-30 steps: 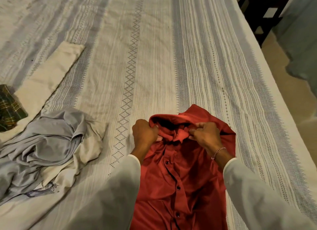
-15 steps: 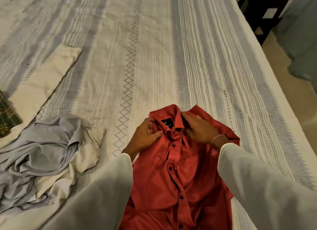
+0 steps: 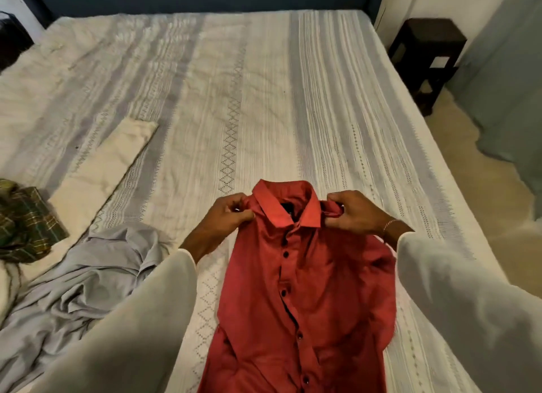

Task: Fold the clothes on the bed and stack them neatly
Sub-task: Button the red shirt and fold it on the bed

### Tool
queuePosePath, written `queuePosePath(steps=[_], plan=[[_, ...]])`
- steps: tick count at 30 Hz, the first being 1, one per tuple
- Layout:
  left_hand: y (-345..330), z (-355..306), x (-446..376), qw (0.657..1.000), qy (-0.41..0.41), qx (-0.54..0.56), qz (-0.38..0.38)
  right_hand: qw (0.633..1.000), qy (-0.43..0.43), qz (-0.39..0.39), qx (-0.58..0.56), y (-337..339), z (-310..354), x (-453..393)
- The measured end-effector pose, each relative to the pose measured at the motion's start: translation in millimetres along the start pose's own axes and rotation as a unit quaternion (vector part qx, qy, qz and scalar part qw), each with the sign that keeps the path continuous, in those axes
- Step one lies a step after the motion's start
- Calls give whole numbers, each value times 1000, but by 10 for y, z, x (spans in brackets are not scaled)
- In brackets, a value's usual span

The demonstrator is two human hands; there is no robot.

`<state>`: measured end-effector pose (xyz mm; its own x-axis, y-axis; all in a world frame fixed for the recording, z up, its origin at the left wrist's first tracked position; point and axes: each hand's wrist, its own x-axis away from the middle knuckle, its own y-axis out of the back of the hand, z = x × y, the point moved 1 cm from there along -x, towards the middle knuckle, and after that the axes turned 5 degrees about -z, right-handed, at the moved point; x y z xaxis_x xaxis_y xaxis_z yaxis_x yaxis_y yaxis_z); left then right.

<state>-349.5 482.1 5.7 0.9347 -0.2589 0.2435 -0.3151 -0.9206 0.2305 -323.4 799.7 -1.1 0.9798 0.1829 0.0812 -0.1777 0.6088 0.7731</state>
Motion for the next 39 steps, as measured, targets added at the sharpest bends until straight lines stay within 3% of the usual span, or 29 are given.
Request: queuePosePath(steps=[7, 10, 13, 17, 19, 22, 26, 30, 34, 39], plan=[[450, -1164, 260, 980, -162, -108, -40, 995, -3, -95, 41, 1214, 612, 94], [669, -1709, 406, 970, -195, -131, -59, 984, 9, -159, 86, 1820, 896, 208], [864, -2340, 608, 954, -220, -175, -100, 981, 31, -167, 90, 2387, 1305, 380], [1116, -3128, 880, 905, -256, -277, -194, 990, 61, -113, 61, 3029, 1934, 621], [1212, -3480, 1049, 894, -275, -287, -205, 990, 83, -106, 39, 3290, 2209, 755], [1358, -4039, 1443, 877, -290, -345, -168, 978, 120, -172, 14, 3730, 2586, 985], [1640, -4525, 1843, 811, -272, -506, -109, 957, 160, -239, -28, 4153, 2934, 1280], [1991, -4839, 2109, 775, -260, -553, -163, 944, 181, -273, -27, 4427, 3187, 1458], [2219, -4962, 2292, 801, -288, -484, -204, 940, 157, -302, -3, 4651, 3261, 1525], [2322, -5058, 2512, 888, -326, -276, -172, 948, 160, -273, -28, 4791, 3423, 1786]])
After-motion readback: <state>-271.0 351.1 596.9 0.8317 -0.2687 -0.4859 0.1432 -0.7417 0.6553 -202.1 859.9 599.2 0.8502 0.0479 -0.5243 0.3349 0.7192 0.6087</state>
